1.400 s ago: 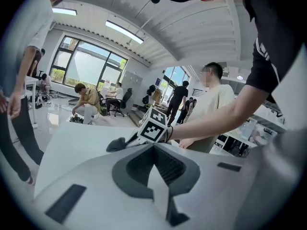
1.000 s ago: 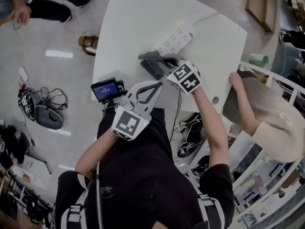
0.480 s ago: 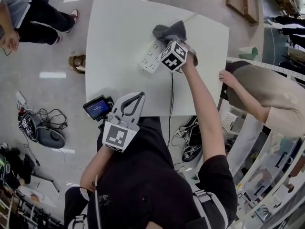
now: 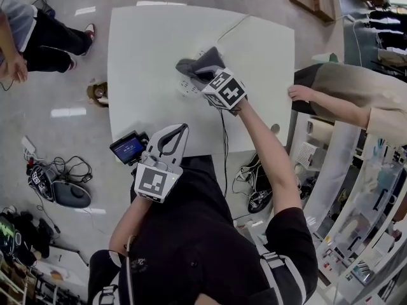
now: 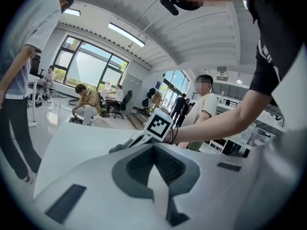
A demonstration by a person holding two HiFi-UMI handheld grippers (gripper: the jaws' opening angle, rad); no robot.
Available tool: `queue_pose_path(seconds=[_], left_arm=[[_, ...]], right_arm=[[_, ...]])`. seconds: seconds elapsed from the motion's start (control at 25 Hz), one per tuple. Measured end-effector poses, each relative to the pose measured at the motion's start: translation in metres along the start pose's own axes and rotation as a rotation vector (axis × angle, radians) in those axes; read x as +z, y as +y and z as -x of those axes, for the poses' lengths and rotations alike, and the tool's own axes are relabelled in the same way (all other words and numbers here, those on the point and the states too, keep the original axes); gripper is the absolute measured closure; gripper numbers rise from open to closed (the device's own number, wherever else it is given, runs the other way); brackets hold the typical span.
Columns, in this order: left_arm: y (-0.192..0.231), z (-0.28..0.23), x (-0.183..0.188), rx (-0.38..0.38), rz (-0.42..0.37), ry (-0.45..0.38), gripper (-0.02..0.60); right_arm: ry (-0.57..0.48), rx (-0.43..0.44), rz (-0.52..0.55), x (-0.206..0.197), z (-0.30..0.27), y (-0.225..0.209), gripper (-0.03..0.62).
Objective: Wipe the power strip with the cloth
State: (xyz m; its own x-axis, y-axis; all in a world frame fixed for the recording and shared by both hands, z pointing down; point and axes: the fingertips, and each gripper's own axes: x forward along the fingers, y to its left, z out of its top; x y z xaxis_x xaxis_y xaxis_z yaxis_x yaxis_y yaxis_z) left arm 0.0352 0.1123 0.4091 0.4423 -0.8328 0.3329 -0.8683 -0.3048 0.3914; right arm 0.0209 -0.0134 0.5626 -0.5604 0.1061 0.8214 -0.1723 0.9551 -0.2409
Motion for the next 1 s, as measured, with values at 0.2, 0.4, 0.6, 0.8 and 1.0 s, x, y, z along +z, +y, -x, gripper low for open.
queue_pose_path(seconds=[0.2, 0.4, 0.6, 0.8, 1.0], left_arm=[[-0.003, -0.002, 0.002, -0.006, -0.005, -0.002, 0.549], [-0.003, -0.005, 0.000, -0.009, -0.007, 0.003, 0.549], [-0.008, -0.005, 0.000, -0.009, -0.019, 0.010, 0.549], [-0.004, -0.005, 0.002, -0.007, -0.016, 0.006, 0.549], [-0.008, -0.006, 0.002, -0.008, -0.020, 0.006, 0.549]], right_arm=[[-0.103, 0.049, -0.103, 0.013, 0.032, 0.002, 0.327], [-0.006, -0.114, -0.121, -0.009, 0.003, -0.037, 0.318], [0.094, -0.154, -0.065, -0.019, -0.013, -0.039, 0.319], [0.109, -0.145, -0.073, -0.017, -0.010, -0.046, 0.472], [0.054, -0.208, -0.040, -0.003, 0.022, -0.073, 0.499]])
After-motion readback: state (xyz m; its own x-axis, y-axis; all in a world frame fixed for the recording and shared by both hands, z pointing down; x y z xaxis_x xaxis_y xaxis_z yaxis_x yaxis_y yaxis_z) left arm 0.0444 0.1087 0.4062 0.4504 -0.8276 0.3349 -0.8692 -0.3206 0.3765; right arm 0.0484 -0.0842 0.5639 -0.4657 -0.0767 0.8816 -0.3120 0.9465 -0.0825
